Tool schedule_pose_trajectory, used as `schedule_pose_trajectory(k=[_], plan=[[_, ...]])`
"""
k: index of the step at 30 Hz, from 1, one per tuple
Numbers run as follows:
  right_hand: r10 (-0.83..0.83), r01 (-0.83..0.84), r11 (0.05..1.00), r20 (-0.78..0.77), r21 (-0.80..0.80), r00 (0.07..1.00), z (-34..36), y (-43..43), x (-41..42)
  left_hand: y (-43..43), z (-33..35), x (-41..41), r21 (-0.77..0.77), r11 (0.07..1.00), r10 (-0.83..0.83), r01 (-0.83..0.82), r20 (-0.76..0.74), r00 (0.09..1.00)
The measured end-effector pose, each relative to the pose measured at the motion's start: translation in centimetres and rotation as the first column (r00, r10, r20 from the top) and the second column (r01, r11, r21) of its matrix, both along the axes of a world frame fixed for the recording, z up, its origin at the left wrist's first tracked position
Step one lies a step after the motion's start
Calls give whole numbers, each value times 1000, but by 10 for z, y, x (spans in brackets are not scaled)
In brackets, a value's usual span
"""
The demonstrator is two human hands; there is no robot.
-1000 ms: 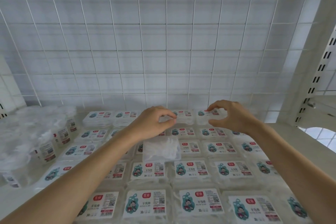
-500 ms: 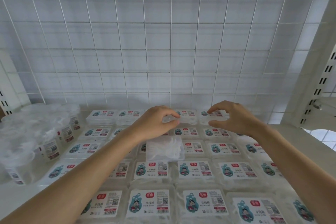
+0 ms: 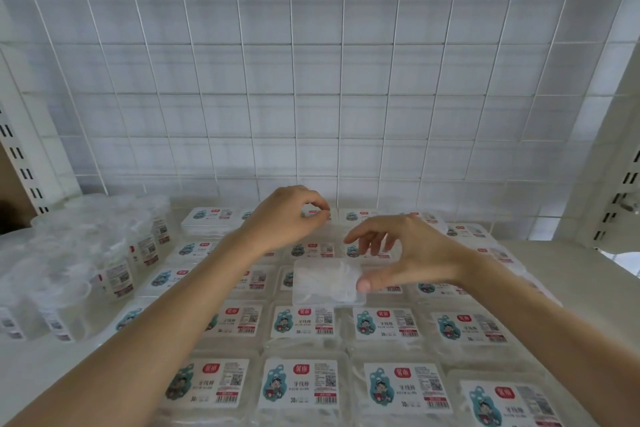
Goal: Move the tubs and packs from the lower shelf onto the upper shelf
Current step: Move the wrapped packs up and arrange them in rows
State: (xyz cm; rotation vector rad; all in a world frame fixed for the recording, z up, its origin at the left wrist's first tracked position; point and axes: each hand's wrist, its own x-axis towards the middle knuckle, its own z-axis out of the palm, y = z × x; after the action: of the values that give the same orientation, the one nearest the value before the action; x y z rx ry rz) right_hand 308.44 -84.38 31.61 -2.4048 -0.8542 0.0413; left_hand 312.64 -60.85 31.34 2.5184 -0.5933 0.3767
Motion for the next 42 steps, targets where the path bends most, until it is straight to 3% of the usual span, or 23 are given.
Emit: schedule_pose_trajectory(k=[6, 13, 16, 21, 25, 33, 42], plan=[[50, -52, 995, -29, -86, 998, -4, 11, -5, 0, -5, 2, 17, 1000, 24, -23, -28, 999], [-31, 31, 999, -27, 24, 999, -6, 3, 3, -4, -5, 0, -69, 998, -14, 11, -39, 999], [-138, 133, 986, 38, 96, 990, -2, -9, 9, -6, -3, -2, -148, 989, -27, 20, -49, 998], [-243, 226, 947, 51, 229, 969, -1, -27, 19, -14, -2, -4, -418, 908, -34, -31, -148, 988], [-289, 270, 916, 21, 297, 957, -5, -34, 24, -22, -3, -9, -462, 887, -112, -22, -262, 959], [-185, 205, 869, -90, 451, 979, -5, -34, 25, -29, -4, -17, -364, 931, -88, -5, -237, 968], [-141, 216, 829, -181, 516, 973, -4, -32, 22, -33, 0, -18, -529, 848, -157, -38, -318, 935]])
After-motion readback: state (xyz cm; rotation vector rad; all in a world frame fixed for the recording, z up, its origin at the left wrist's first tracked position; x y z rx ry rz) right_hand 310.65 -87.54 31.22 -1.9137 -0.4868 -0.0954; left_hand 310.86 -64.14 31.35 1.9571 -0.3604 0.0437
